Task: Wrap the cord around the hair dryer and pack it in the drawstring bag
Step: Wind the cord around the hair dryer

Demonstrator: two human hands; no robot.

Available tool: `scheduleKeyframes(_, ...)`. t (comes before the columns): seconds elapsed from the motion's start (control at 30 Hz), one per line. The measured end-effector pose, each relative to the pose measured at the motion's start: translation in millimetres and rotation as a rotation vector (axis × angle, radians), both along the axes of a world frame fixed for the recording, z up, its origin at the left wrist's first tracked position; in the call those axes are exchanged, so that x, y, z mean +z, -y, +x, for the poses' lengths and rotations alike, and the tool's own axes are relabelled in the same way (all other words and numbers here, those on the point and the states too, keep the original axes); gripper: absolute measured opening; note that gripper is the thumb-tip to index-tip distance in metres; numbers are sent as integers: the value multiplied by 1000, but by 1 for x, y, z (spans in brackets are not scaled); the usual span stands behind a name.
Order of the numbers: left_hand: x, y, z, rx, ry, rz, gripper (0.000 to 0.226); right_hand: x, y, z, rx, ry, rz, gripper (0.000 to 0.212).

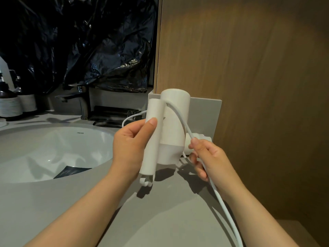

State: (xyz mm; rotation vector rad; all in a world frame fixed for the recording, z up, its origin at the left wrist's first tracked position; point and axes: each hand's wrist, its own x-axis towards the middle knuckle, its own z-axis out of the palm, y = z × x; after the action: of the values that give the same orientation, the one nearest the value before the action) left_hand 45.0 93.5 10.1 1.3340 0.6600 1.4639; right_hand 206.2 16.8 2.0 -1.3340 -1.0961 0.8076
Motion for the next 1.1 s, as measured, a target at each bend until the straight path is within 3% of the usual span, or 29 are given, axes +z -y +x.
scheduleKeyframes(0.13,4,3,-1,-164,101,-124,43,1,2,-1,108,-121,-49,43)
scheduleKeyframes(0.23,6,3,-1,-191,47,-141,43,4,5,0,117,-39,17,37)
scheduleKeyframes(0.5,-6,-2,1,79,-283,217,43,4,8,-1,-162,-13,70,31)
scheduleKeyframes(0.63,-12,-3,1,58,-508,332,14,5,8,-4,-226,-3,107,32)
scheduleKeyframes(0.77,-11,2,1,-111,-349,261,29,6,8,0,-193,-59,104,32)
scheduleKeyframes(0.9,-6,-5,-3,-163,-210,257,30,10,10,2,23,-229,64,28)
scheduleKeyframes(1.0,-7,-6,-4,-216,-176,226,36,14,13,4,123,-260,62,26)
scheduleKeyframes(1.1,-8,-6,-2,-211,-221,221,35,13,14,5,61,-227,81,25)
